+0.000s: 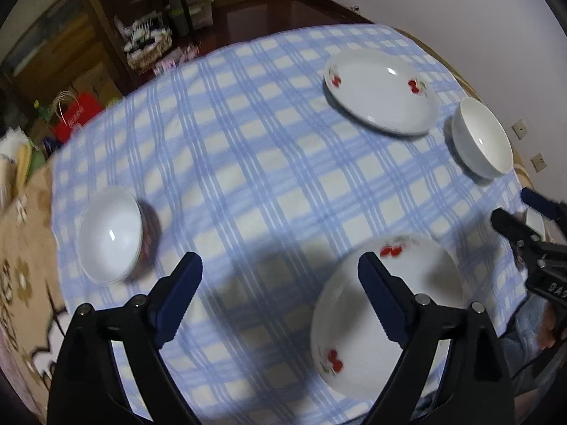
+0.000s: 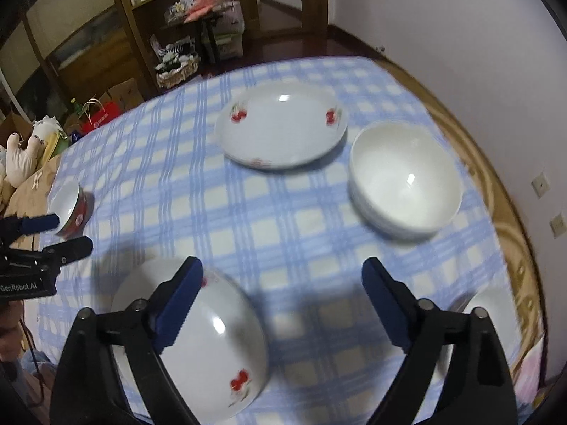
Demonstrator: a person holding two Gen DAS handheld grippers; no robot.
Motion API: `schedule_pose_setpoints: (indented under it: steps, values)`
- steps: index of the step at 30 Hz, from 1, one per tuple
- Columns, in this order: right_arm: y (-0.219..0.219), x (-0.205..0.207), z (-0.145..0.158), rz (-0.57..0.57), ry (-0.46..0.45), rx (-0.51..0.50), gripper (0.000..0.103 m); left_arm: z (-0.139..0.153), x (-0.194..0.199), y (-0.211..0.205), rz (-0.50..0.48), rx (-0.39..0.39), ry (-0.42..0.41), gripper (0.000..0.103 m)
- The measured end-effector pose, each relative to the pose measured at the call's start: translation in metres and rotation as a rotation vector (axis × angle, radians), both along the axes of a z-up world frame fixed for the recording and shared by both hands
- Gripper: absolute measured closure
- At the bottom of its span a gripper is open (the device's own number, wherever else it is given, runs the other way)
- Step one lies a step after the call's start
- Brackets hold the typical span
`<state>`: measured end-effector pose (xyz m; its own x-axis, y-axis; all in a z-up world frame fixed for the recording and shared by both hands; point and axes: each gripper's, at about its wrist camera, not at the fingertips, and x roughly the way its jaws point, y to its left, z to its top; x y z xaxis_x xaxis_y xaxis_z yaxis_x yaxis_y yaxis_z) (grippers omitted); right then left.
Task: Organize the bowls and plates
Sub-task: 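Lower the cherry plate onto the table and open both tools, then move the left tool to another cherry plate's rim while the right tool reaches its opposite rim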
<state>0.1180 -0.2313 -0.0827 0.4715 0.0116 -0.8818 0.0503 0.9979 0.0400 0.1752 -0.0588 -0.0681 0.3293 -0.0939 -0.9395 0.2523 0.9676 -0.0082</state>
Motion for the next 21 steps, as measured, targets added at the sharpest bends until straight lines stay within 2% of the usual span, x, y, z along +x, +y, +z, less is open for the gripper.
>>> schedule_pose_setpoints:
  steps: [2,7,11,14,18,21]
  values:
    - [-0.007,0.009,0.009,0.004,-0.03,-0.021,0.002,0.008,0.012,-0.003,0.004,-0.007,-0.01,0.014]
    - [-0.026,0.042,0.034,0.009,-0.088,-0.05,0.001,0.027,0.047,-0.011,-0.028,-0.104,0.012,0.014]
    - [-0.039,0.074,0.044,0.013,-0.094,-0.049,0.001,0.034,0.079,-0.025,-0.024,-0.085,0.006,0.014]
    - [-0.045,0.1,0.048,0.02,-0.094,-0.055,0.001,0.031,0.106,-0.036,-0.022,-0.089,0.021,0.014]
    - [-0.055,0.133,0.041,0.018,-0.075,-0.006,0.002,0.017,0.138,-0.048,-0.02,-0.081,0.035,0.014]
    - [-0.061,0.158,0.026,0.012,-0.043,0.037,0.009,0.002,0.159,-0.053,-0.003,-0.086,0.053,0.014]
